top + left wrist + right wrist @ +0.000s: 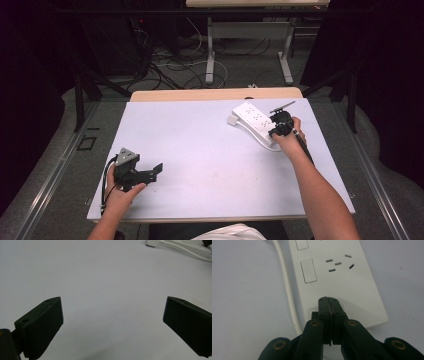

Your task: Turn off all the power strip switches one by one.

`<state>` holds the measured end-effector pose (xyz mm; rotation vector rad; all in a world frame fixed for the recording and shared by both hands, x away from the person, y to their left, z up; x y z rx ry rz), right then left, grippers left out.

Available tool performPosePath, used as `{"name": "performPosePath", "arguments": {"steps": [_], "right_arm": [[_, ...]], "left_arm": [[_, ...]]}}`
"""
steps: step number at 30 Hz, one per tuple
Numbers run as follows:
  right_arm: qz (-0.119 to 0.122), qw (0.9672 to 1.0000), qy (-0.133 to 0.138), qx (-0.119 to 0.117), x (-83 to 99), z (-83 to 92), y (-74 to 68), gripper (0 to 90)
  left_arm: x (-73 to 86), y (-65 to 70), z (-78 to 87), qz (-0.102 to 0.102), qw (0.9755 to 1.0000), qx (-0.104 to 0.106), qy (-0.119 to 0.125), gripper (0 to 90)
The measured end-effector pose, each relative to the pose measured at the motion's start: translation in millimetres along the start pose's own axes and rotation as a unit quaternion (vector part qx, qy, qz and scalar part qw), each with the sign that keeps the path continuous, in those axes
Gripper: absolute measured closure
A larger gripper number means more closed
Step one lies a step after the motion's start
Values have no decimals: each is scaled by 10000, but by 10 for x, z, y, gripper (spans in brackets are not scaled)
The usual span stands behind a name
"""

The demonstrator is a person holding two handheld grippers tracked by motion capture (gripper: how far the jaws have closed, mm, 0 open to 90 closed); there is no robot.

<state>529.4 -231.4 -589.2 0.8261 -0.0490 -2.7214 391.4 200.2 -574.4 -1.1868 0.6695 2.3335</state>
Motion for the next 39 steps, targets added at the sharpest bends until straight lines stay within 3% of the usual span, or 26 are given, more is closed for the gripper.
{"name": "performPosePath", "arguments": {"steps": [29,31,33,38,39], "right_arm": [[48,9999,-123,30,-1,8,15,877],[-52,9998,-168,70,-12,8,8,876],[53,9999,-106,51,-27,10,16,875],[36,10000,-42,4,-84,21,-24,879],[66,9999,-140,7,-81,36,-28,882]], "left_arm": [[-5,-12,1,16,10000,-30,14,26],[-5,-11,0,19,10000,-27,14,26],[-5,-13,-2,17,10000,-28,10,26],[-6,-12,-4,17,10000,-27,26,26],[-6,-12,-4,13,10000,-28,25,26]]}}
Point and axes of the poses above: each handheld gripper's, and its own axes: z roughly backward along the jaws, x roughly out of its underside, y roughly to its right, the point moved 9 cm from there along -z, roughly forward along the jaws, and after that the axes turned 10 degrees about x, right-handed, at the moved point
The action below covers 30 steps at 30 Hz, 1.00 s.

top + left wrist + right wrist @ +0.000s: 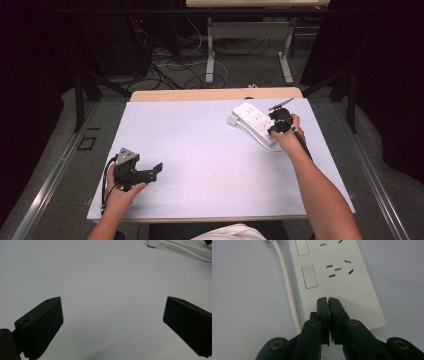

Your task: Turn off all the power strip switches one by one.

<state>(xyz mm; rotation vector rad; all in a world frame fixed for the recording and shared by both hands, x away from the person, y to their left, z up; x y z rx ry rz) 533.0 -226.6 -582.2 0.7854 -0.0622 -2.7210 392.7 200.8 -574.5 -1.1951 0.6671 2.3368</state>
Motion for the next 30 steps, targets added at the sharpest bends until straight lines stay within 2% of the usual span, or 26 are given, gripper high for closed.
{"name": "performPosePath", "arguments": {"steps": [2,4,7,12,13,15,18,21,30], "right_arm": [[-72,10000,-13,37,-24,4,-19,884],[31,10000,39,-2,-42,4,-24,884],[1,10000,29,35,-70,9,-50,884],[43,9999,122,-25,-160,19,-87,884],[13,9998,166,-113,-184,17,-105,885],[-12,9999,107,-29,-215,7,-107,890],[-3,9998,153,-88,-271,-11,-116,892],[-46,9998,189,-39,-313,-16,-116,894],[-70,9998,188,-88,-344,-44,-165,896]], "left_arm": [[1,0,3,-1,10000,0,-19,26],[-3,3,5,2,10000,7,-8,26],[-5,-1,9,-14,10000,7,-4,26],[-3,-23,6,-4,10000,13,1,26],[0,-25,7,32,10000,16,-2,26],[-4,-38,11,34,10000,5,22,26],[2,-43,18,48,10000,9,14,28],[3,-42,32,27,10000,1,23,28],[2,-8,30,46,10000,-3,39,29]]}}
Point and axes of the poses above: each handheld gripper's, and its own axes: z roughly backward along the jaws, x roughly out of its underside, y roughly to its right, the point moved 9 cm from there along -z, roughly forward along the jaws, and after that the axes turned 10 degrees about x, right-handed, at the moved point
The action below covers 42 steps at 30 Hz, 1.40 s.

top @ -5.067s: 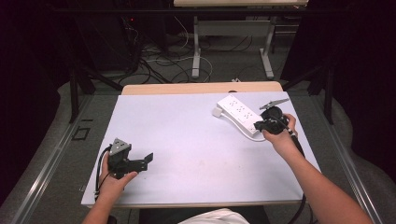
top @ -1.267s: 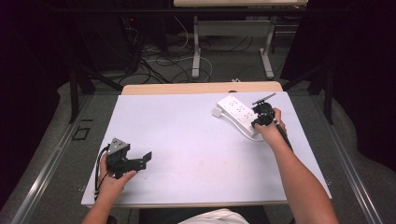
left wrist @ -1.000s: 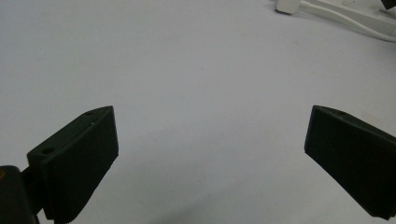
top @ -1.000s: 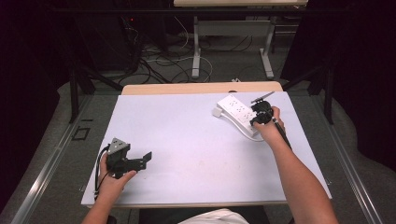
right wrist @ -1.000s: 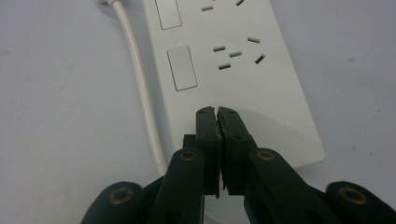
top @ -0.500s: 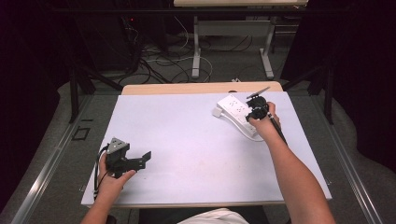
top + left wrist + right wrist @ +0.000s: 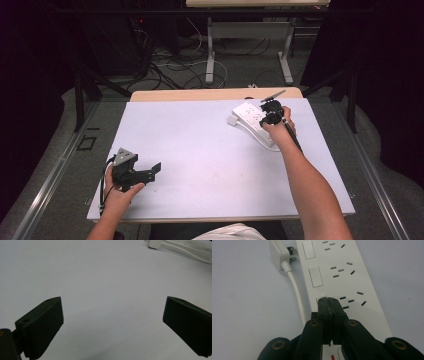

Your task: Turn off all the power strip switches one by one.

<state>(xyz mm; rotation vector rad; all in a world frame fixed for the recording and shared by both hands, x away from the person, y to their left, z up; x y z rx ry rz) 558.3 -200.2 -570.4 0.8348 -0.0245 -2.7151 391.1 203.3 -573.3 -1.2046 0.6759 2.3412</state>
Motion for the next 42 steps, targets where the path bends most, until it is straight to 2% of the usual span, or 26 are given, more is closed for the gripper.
{"name": "performPosePath", "arguments": {"steps": [1,6,7,10,13,16,19,22,23,25,32,33,35,42], "right_arm": [[-80,10000,9,-19,-8,-1,-15,898],[-75,9999,144,9,-35,-28,-10,897],[-75,9999,144,9,-35,-28,-10,897],[-176,9997,141,18,-40,-53,-14,894],[-201,9997,129,-28,-45,-79,-24,889],[-285,9995,126,31,-53,-116,-33,890],[-230,9996,149,30,-55,-147,-29,890],[-315,9994,132,69,-56,-166,-27,888],[-256,9995,179,51,-60,-171,-17,886],[-312,9992,238,-13,-72,-180,-26,884],[-268,9994,216,27,-71,-219,-51,880],[-356,9992,184,45,-71,-226,-62,880],[-279,9994,183,26,-65,-238,-58,880],[-304,9995,124,-27,-52,-263,-69,880]], "left_arm": [[-3,0,-4,-40,10000,-10,-7,29],[3,32,-27,-47,10000,22,-39,29],[7,25,-23,-97,9999,7,-69,29],[20,29,-15,-87,9999,27,-111,30],[14,22,-13,-43,10000,0,-34,30],[21,13,-9,-35,10000,-26,-32,33],[29,16,-2,1,10000,-37,-24,34],[33,8,6,-37,10000,-62,-31,34],[36,10,7,-29,10000,-60,-37,34],[40,11,7,-28,10000,-65,-35,34],[43,12,15,-2,10000,-80,-34,34],[46,11,14,8,10000,-84,-43,34],[46,10,8,3,10000,-82,-35,35],[48,8,5,5,10000,-71,-39,35]]}}
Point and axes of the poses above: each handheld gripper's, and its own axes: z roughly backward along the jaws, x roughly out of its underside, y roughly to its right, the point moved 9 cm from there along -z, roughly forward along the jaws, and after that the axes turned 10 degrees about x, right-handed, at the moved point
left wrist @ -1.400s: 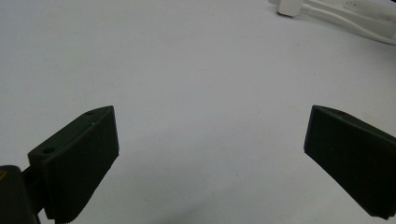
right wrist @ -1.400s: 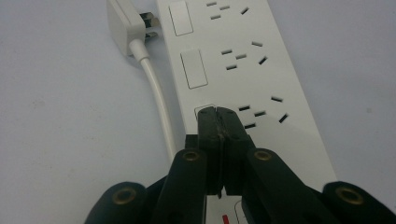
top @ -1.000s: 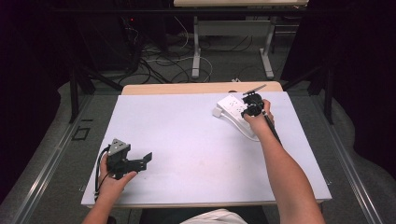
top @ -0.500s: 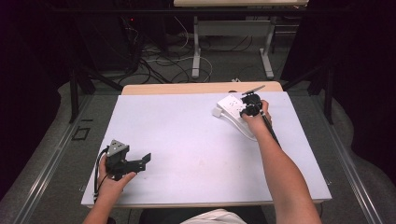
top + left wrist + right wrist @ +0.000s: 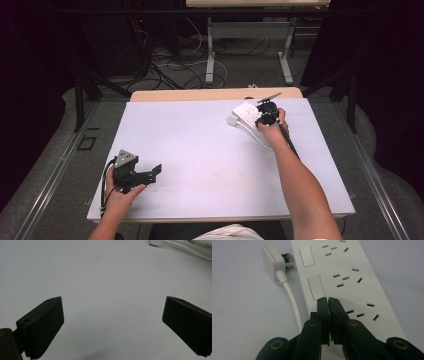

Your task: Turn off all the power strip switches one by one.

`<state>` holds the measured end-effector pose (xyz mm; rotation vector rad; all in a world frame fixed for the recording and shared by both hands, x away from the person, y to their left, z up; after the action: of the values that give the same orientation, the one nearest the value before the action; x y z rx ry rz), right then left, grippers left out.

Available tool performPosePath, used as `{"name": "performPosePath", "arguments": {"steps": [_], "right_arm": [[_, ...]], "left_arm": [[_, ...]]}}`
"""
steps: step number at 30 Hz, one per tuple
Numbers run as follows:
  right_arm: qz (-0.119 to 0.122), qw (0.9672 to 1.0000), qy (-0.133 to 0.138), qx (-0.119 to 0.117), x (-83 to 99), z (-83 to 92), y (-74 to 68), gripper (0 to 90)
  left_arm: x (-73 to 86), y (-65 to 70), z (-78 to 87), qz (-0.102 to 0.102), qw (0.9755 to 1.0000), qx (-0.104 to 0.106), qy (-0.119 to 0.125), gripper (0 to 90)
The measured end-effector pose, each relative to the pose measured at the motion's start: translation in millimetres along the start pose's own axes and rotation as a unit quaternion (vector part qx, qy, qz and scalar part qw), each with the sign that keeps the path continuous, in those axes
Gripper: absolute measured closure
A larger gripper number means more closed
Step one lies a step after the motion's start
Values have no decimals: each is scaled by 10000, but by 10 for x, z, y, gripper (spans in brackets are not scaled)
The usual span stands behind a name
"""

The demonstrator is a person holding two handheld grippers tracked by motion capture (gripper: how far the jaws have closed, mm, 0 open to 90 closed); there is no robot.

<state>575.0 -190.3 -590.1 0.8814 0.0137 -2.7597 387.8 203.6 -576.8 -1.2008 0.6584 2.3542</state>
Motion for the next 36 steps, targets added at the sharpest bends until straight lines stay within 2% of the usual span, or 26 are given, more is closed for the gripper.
{"name": "performPosePath", "arguments": {"steps": [1,2,8,9,10,15,19,29,32,34,35,36], "right_arm": [[17,10000,31,35,-7,-9,7,880],[-104,9999,-25,55,-7,-4,-9,881],[-165,9998,-52,38,-2,-3,-26,900],[-146,9999,-49,51,0,-4,-26,900],[-7,10000,21,52,-3,-9,-14,900],[-7,9999,86,50,-13,-45,-33,900],[87,9999,108,51,-27,-52,-45,900],[42,9999,86,30,-32,-54,-39,900],[-89,10000,-28,-19,-23,-44,-40,897],[-9,10000,39,35,-38,-54,-12,898],[-104,9999,-40,57,-32,-49,-17,899],[-103,9999,-49,78,-34,-48,-11,900]], "left_arm": [[0,0,0,-1,10000,0,-1,35],[1,-1,1,-1,10000,1,-2,35],[1,6,-1,31,10000,14,-14,35],[0,5,-2,23,10000,13,-17,35],[-1,6,-2,23,10000,14,-15,35],[-5,3,1,25,10000,16,15,35],[-1,-5,13,22,10000,20,1,35],[-7,1,27,-15,10000,-9,31,35],[-4,12,27,21,10000,3,31,35],[-3,0,28,-16,10000,-1,16,35],[-3,3,20,30,10000,6,44,35],[-3,-7,22,2,10000,-3,25,35]]}}
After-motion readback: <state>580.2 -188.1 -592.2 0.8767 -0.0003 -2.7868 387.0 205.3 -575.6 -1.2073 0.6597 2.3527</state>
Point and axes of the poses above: each handheld gripper's, and its own axes: z roughly backward along the jaws, x roughly out of its underside, y roughly to its right, the point moved 9 cm from there along -z, roughly forward along the jaws, and after that the axes turned 10 degrees about x, right-handed, at the moved point
